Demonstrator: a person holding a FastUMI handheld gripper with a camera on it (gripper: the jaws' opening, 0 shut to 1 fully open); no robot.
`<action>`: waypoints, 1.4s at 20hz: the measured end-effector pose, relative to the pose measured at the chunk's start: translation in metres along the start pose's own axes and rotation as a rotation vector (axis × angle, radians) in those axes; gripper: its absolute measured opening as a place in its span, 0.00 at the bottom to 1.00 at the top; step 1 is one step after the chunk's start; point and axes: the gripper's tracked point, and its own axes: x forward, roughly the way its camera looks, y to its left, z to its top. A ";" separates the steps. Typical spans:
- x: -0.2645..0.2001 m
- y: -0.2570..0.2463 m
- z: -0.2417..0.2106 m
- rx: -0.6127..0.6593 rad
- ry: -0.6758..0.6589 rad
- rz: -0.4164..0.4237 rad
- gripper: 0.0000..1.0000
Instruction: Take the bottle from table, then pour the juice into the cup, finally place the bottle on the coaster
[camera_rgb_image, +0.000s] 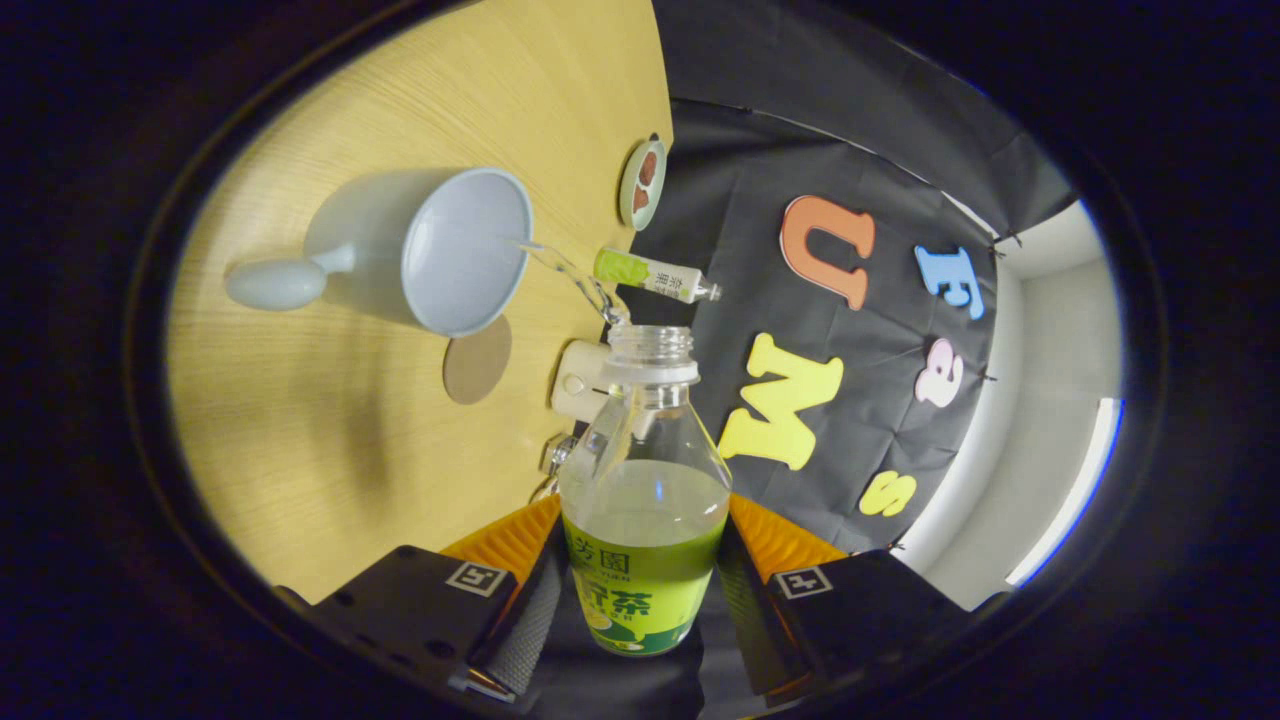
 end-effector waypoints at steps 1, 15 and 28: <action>-0.002 -0.002 0.000 -0.016 -0.004 -0.004 0.82; -0.001 -0.018 -0.001 -0.159 -0.013 -0.063 0.82; -0.003 -0.032 0.006 -0.300 -0.006 -0.133 0.82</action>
